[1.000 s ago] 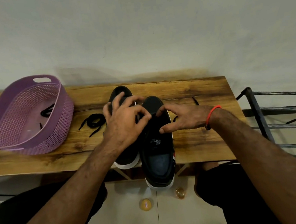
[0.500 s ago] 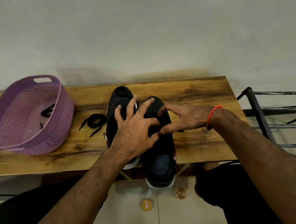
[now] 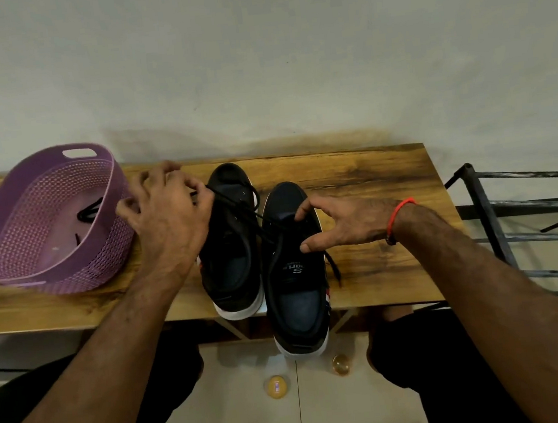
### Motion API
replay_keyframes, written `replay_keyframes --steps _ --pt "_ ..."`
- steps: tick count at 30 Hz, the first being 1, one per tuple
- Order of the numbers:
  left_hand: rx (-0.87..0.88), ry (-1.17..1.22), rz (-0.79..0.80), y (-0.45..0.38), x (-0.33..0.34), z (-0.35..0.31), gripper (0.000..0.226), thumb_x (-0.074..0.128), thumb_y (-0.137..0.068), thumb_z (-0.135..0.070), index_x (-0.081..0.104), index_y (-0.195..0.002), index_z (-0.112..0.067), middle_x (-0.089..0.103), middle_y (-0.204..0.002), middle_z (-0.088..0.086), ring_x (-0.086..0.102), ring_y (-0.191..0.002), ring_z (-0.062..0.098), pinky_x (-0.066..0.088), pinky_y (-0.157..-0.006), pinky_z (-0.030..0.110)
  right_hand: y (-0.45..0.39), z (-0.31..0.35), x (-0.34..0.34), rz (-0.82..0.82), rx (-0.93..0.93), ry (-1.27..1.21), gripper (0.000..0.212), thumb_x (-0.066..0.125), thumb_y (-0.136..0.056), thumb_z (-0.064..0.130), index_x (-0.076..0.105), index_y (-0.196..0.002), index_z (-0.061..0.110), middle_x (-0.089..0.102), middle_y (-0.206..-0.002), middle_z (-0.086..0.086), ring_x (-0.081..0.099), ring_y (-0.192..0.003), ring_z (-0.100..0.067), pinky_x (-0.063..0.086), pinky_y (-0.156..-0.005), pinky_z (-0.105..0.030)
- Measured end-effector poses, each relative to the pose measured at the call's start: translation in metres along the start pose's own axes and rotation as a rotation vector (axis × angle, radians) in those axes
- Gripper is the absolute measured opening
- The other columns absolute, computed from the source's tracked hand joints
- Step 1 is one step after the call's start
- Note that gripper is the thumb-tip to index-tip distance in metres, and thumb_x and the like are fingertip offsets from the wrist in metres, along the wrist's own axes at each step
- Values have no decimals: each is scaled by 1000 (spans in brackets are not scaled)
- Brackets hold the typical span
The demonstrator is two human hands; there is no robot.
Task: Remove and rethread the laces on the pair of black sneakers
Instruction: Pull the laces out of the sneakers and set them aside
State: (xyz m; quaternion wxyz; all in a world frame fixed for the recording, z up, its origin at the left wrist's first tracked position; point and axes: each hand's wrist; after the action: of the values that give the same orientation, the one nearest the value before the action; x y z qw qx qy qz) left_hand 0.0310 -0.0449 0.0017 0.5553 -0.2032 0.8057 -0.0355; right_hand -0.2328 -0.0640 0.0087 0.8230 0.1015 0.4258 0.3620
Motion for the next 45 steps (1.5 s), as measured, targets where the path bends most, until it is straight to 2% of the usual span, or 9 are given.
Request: replay_keyframes --steps 9,15,19,23,26,28,32,40,45 --pt "641 46 446 45 16 -40 20 66 -86 -52 69 -103 -42 17 -166 -8 -1 -152 29 10 -114 62 -1 1 -1 1 -5 24 63 71 -86 48 42 -138 28 42 -146 3 41 -131 -17 37 -104 -32" --pt "505 60 417 42 16 -41 13 70 -85 -51 72 -96 -45 25 -161 -15 7 -150 24 13 -112 56 0 3 -1 3 -2 26 63 71 -86 47 42 -139 28 42 -145 4 41 -132 -17 37 -105 -33" --pt "42 155 136 19 2 -29 6 67 -86 -42 69 -89 -37 50 -141 -17 34 -135 24 27 -103 52 2 3 -1 5 0 20 60 71 -86 46 43 -137 29 39 -149 2 38 -134 -19 36 -109 -37" --pt "-289 315 17 -2 -5 -7 20 64 -92 -41 70 -106 -28 48 -146 -12 35 -136 29 26 -105 53 2 3 -1 17 7 8 58 72 -85 47 44 -134 31 38 -150 1 38 -135 -21 36 -112 -45" --pt "-78 296 131 3 -4 -15 39 72 -87 -44 65 -124 -33 30 -159 -9 20 -145 31 21 -111 57 0 2 0 18 0 6 59 72 -85 46 43 -135 30 39 -149 1 38 -134 -20 37 -111 -45" --pt "161 305 246 12 -3 -27 28 71 -83 -55 71 -104 -38 34 -157 -12 17 -146 25 19 -111 57 0 2 2 8 -18 9 58 72 -85 45 44 -134 30 41 -144 2 40 -132 -20 39 -110 -44" --pt "506 -12 467 23 6 -26 50 43 -70 -87 59 -81 -41 23 -163 -13 -1 -152 23 11 -113 63 -1 8 8 -176 -138 167 41 71 -83 41 52 -118 38 38 -145 7 25 -139 -22 26 -113 -53" --pt "515 -50 562 20 9 -24 27 62 -84 -64 66 -89 -38 9 -168 -14 -16 -154 18 -9 -116 65 -9 23 35 -309 -164 470 21 60 -91 45 67 -104 31 34 -152 10 12 -145 -23 17 -110 -53" --pt "449 -24 567 18 12 -22 67 52 -69 -68 50 -130 -42 -4 -170 -8 -19 -154 19 -6 -117 65 -2 22 20 -341 -161 299 15 64 -83 40 60 -85 26 50 -135 11 28 -131 -20 26 -99 -46"
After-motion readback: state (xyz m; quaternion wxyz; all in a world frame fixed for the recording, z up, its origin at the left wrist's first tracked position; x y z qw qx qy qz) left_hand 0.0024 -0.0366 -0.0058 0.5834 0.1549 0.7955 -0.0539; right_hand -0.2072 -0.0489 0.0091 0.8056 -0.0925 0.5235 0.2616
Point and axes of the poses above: each hand's wrist, its own y-axis away from the middle knuckle, its own x-axis out of the palm, z = x × y
